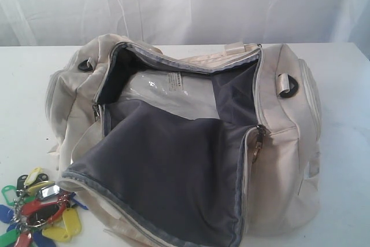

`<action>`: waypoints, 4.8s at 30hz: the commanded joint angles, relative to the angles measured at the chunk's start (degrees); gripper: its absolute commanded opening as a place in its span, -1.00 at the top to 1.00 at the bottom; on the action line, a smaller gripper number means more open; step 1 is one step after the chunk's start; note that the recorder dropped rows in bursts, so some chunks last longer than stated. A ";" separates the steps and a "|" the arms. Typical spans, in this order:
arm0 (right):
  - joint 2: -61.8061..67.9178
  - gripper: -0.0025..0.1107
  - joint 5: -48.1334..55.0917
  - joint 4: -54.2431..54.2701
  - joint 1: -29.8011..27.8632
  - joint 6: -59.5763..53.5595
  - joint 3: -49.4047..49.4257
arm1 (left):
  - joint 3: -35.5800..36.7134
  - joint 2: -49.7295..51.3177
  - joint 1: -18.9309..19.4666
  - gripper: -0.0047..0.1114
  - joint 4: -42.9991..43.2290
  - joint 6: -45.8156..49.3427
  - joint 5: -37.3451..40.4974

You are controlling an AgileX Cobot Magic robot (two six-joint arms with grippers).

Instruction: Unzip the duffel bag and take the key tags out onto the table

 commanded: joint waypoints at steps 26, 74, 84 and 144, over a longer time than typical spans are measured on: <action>-37.69 0.96 -33.16 -9.51 -1.94 6.90 54.75 | 0.23 -0.24 -0.47 0.92 0.01 -0.57 -0.21; -38.76 0.96 -24.58 -14.72 -7.02 18.19 54.75 | 0.23 -0.24 -0.47 0.92 0.01 -0.57 -0.21; -38.76 0.96 -24.43 -14.72 -11.08 18.41 54.75 | 0.23 -0.24 -0.47 0.92 0.01 -0.57 -0.21; -38.76 0.96 -24.33 -14.72 -10.95 18.84 54.75 | 0.23 -0.24 -0.47 0.92 0.01 -0.57 -0.21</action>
